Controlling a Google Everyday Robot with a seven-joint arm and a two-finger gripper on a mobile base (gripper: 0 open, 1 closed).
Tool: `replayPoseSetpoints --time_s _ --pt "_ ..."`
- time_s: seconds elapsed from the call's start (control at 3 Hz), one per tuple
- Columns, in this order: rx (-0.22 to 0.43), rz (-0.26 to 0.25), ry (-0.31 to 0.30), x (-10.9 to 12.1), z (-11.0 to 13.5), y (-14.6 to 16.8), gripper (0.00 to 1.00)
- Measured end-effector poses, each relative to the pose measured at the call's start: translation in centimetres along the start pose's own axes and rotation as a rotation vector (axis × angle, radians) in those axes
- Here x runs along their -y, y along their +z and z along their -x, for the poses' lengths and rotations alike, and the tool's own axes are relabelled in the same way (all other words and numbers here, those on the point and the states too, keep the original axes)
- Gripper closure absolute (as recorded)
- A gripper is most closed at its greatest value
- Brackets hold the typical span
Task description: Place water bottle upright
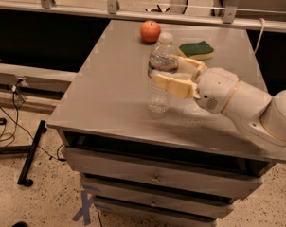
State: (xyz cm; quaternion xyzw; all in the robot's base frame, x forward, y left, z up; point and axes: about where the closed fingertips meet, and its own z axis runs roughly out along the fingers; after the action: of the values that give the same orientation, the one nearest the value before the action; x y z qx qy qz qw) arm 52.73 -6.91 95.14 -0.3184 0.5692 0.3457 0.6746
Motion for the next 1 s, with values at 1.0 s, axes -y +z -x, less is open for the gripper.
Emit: replayPoseSetpoints --time_s 1.0 --pt "0.008 0.005 0.039 -0.32 -1.44 -0.54 0.62"
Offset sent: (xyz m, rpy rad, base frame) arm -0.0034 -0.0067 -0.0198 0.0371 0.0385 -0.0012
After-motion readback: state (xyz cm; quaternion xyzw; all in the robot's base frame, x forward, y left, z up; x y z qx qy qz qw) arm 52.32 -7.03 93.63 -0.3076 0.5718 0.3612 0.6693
